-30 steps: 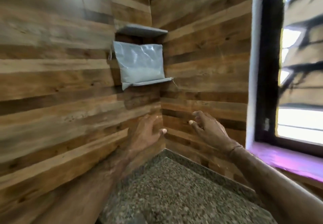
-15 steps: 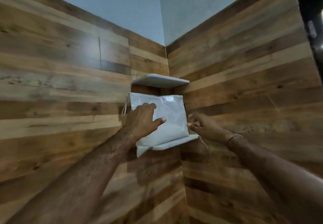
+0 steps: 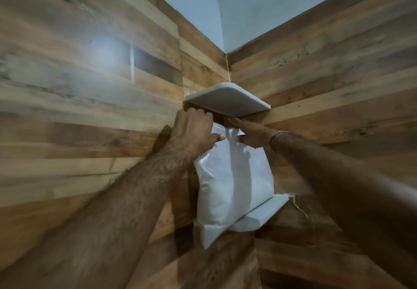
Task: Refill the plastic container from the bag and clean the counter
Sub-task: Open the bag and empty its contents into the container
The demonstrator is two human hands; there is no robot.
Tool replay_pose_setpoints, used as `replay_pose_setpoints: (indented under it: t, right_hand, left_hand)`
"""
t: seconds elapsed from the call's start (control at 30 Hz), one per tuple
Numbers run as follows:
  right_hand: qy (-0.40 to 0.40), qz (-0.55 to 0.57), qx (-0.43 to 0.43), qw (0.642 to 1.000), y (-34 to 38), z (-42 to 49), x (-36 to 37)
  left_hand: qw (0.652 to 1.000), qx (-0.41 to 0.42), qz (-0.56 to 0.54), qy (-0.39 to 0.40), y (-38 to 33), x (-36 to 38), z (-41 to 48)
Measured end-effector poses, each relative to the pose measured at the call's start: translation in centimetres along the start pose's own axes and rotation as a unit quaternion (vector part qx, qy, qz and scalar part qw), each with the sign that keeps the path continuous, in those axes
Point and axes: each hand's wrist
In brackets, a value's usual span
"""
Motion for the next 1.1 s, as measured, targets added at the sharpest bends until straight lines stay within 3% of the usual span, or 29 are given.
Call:
replay_pose_setpoints:
  t: [0.37, 0.5, 0.67, 0.87, 1.1]
  right_hand:
    - [-0.029, -0.118, 0.031, 0.992, -0.9, -2.0, -1.2]
    - [-0.126, -0.148, -0.011, 0.981, -1.8, -6.3, -3.7]
    - [-0.206, -0.212, 0.029, 0.955, -3.7, -12.1, -7.5]
    - [-0.234, -0.232, 0.056, 0.943, -6.7, -22.6, -13.1]
    - [-0.18, -0.244, 0.055, 0.951, -12.7, -40.1, -17.1]
  left_hand:
    - [0.997, -0.025, -0.013, -0.066, 0.6, 1.5, -0.8]
    - [0.997, 0.008, -0.053, -0.063, 0.1, -0.3, -1.0]
    - [0.995, 0.037, -0.045, -0.084, -1.1, -3.6, -1.4]
    - [0.987, 0.07, -0.096, -0.112, -7.3, -8.8, -3.1]
    - [0.968, 0.123, -0.192, -0.104, -20.3, -14.5, -10.0]
Point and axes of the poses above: each hand's wrist, its own z-axis towards the middle knuckle, its own x-axis out of the palm, y = z × x, and after that the axes turned 2 degrees about -z, right-handed
